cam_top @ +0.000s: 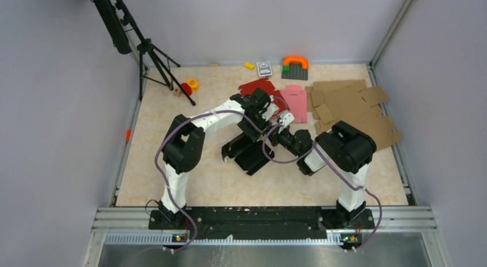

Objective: Fold the paper box
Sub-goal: Fold the paper box at the center of the board.

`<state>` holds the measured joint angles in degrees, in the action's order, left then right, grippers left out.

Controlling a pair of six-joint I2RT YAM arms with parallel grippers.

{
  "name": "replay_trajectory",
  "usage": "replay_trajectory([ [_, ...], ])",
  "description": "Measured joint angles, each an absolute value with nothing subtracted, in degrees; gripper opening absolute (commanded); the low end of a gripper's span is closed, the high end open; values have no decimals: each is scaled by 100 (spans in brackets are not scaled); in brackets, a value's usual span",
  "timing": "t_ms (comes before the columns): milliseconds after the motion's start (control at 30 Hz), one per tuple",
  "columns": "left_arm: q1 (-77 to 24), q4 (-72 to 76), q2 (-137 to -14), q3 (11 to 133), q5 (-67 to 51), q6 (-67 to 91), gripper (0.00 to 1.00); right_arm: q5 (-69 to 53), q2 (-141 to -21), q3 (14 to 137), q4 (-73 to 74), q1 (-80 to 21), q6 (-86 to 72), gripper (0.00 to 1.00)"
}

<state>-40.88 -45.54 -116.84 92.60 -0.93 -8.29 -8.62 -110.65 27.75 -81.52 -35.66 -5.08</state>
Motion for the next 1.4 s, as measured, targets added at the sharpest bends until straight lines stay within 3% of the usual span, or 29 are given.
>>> replay_trajectory([
  [267,-3824,-4757,-11257,9074,-624,-141,65,-725,-11065,2659,-8311,-3662,-425,0],
  [300,-3774,-4729,-11100,8967,-690,-56,68,-716,-11065,2659,-8331,-3677,-401,0],
  [333,-3732,-4687,-10940,8858,-749,16,77,-709,-11065,2659,-8340,-3691,-392,0],
  [400,-3634,-4556,-10556,8589,-884,174,81,-694,-11065,2652,-8342,-3712,-355,0],
  [467,-3520,-4338,-10084,8267,-976,388,79,-676,-11065,2622,-8368,-3721,-338,0],
  [700,-3065,-3332,-8764,7054,-1017,1081,55,-646,-11065,2569,-8442,-3756,-290,0],
  [1000,-2941,-2744,-8952,6820,-1050,1385,40,-563,-11063,2554,-8444,-3887,-156,0],
  [1167,-2963,-2585,-9236,6816,-1326,1439,37,-469,-11041,2554,-8418,-3968,-104,0],
  [1300,-3050,-2484,-9231,6705,-1420,1450,45,-384,-10938,2554,-8305,-4058,-10,0],
  [1400,-3122,-2443,-9209,6578,-1439,1463,46,-342,-10923,2554,-8263,-4110,47,0],
])
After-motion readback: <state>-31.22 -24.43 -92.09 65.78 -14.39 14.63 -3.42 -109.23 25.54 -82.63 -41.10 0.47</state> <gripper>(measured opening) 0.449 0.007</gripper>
